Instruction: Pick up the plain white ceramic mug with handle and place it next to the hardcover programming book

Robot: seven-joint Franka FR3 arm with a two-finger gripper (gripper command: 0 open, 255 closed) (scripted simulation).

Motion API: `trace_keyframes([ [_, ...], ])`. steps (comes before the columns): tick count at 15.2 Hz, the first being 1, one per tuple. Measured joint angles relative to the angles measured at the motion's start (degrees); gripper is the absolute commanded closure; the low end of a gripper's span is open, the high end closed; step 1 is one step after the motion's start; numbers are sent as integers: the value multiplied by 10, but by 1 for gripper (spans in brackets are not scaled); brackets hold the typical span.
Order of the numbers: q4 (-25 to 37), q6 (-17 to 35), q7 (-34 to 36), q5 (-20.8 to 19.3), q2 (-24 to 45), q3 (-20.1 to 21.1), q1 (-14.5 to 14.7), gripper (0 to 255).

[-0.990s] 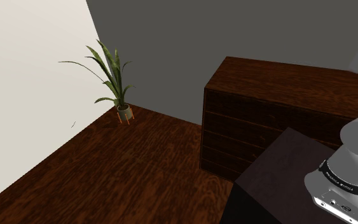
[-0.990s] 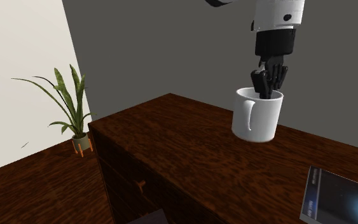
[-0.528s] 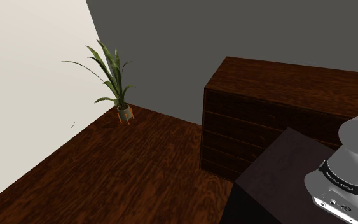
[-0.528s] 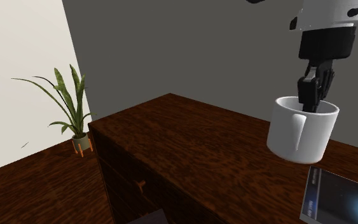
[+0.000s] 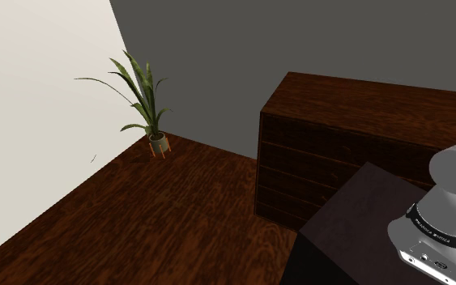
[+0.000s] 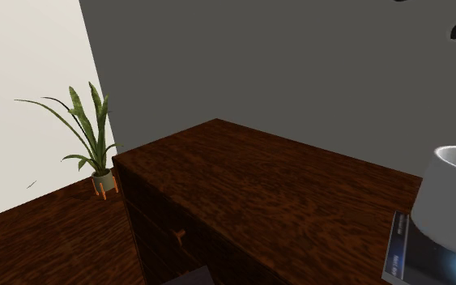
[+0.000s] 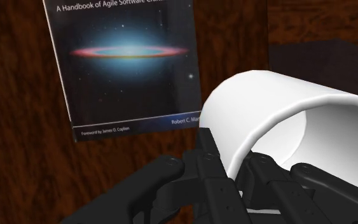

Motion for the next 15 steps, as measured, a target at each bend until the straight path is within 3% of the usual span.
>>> trace_keyframes([
  [4,37,10,-93,58,67,-46,-34,255],
  [7,69,9,-163,107,119,-65,-78,255],
  [11,128,-5,-255,181,196,-64,-165,255],
  [15,202,-26,-331,248,273,-42,-270,255],
])
